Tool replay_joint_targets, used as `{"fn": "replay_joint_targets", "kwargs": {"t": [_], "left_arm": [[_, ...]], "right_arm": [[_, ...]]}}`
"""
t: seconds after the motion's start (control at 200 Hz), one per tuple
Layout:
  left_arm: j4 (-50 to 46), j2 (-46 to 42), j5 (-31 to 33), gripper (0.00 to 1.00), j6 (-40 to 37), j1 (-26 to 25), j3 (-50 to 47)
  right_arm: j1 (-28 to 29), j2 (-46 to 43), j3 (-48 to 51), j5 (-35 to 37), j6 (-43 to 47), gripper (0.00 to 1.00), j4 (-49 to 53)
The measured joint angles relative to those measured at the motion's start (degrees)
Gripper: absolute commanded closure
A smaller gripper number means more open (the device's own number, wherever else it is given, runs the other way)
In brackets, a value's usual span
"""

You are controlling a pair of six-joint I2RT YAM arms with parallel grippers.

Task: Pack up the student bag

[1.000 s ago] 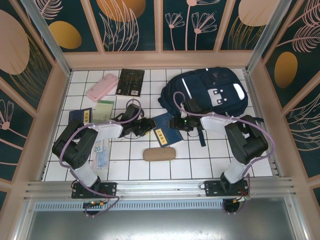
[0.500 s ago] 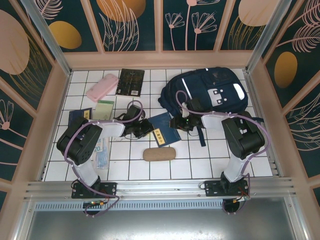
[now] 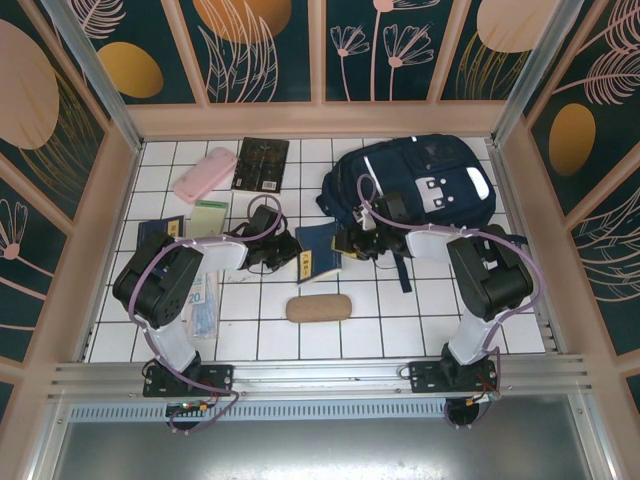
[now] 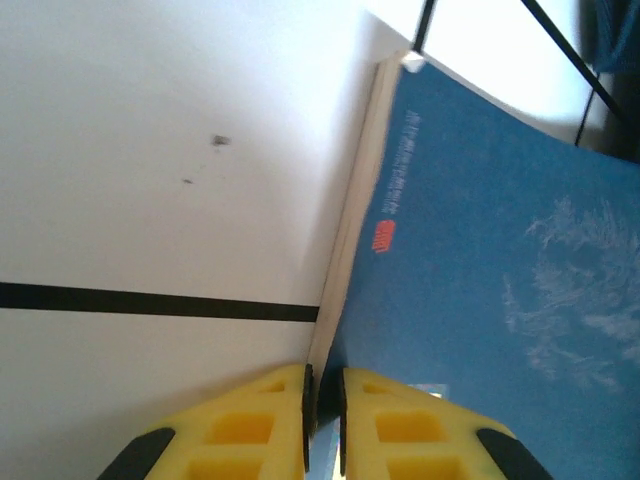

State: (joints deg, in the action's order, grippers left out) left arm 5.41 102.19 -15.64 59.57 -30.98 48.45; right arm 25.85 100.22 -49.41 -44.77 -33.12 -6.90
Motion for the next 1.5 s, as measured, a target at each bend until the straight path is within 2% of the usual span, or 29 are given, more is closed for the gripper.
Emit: {"fn": "replay_joint_targets", "kwargs": {"t": [0.09, 0.15, 0.25, 0.305, 0.365, 0.525, 0.7, 0.825, 1.011, 1.236, 1.351, 1.416, 1.496], "left_arm": [[0.59, 0.28, -0.76, 0.86, 0.02, -0.92, 0.00], [0.66, 0.31, -1.03, 0.86, 0.02, -1.14, 0.00], [0.61, 0.28, -1.16, 0.85, 0.00, -1.16, 0.13], [0.35, 0.28, -1.16, 0.84, 0.00, -1.16, 0.33], [0.31, 0.26, -1.11, 0.79, -0.13, -1.09, 0.33], [-2.54, -2.10, -0.98, 0.56, -1.25, 1.14, -0.11], [-4.26, -9.73, -1.51, 0.42, -2.27, 5.46, 0.11], [0.22, -13.66, -5.01, 0.32, -0.68, 8.04, 0.24], [11.98, -14.08, -11.72, 0.33, 5.22, 8.79, 0.20], [27.26, -12.44, -17.29, 0.35, 13.51, 8.90, -0.46], [32.54, -10.82, -19.06, 0.40, 17.20, 8.98, -0.50], [35.47, -10.27, -19.91, 0.47, 19.08, 9.07, -0.66], [38.69, -10.14, -20.41, 0.46, 21.20, 9.35, -1.01]], "right_arm": [[1.16, 0.02, -0.22, -1.09, -0.76, 0.62, -1.29], [1.66, 0.48, -1.16, -0.72, -0.72, 0.67, -0.48], [2.05, 1.60, -2.49, 0.20, -0.83, 0.86, 0.07], [2.05, 1.73, -2.64, 0.81, -1.38, 1.00, 0.72], [2.05, 1.73, -2.75, 1.27, -1.49, 1.00, 1.16], [2.56, 1.66, -4.26, 1.66, -1.57, 1.00, 2.10], [3.41, -0.22, -7.96, 1.66, -1.57, 1.00, 2.89], [3.10, -2.49, -11.17, 1.81, -1.88, 1.00, 2.38], [0.57, -4.17, -12.11, 0.44, -7.13, 1.00, -4.46], [-1.40, -4.20, -11.65, -3.17, -18.43, 1.00, -18.51], [-1.40, -4.17, -11.06, -4.87, -23.08, 1.00, -24.85], [-1.40, -4.11, -10.93, -5.49, -24.81, 1.00, -26.86], [-1.40, -3.89, -10.82, -6.25, -26.16, 1.00, -28.55]]}}
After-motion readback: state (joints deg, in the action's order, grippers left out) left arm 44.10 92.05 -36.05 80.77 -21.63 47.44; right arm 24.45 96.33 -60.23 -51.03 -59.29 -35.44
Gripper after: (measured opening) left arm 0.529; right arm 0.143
